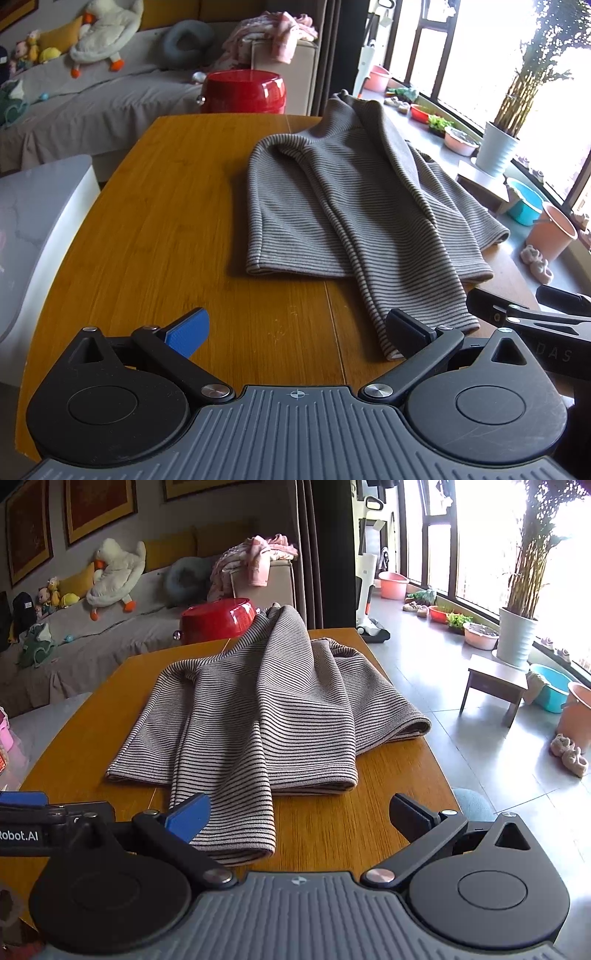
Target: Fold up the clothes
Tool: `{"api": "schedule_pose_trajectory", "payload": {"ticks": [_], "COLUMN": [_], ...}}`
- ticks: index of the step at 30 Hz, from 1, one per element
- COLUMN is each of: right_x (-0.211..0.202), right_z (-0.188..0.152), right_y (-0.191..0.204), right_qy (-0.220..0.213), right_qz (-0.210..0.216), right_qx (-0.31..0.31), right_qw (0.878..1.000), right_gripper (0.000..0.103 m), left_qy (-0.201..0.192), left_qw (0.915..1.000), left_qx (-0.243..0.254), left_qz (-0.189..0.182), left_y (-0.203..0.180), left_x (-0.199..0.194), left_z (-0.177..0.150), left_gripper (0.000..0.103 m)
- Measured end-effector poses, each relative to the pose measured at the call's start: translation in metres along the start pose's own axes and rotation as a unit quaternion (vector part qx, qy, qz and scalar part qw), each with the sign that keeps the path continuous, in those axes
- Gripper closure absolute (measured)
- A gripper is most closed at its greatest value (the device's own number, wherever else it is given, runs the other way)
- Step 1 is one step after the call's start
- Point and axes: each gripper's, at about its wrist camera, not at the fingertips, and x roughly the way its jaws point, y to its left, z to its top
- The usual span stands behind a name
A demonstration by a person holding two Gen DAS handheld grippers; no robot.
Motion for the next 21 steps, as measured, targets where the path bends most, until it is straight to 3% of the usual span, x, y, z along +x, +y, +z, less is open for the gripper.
{"api": "schedule_pose_trajectory", "payload": {"ticks": [21], "right_x": [-0.0006], "right_z": [-0.0017], "right_y": [0.0016], "right_qy": [0.001], "right_qz": [0.002], "right_qx": [-0.008], "right_qw": [1.000], "right_gripper": [0.000], "left_qy": [0.004], "left_qw": [1.0000], "left_qx": [0.000], "left_qz": [0.000], "left_y": [-0.0006], "left_x": [0.0011], "left_z": [0.0014], "left_gripper": [0.000]}}
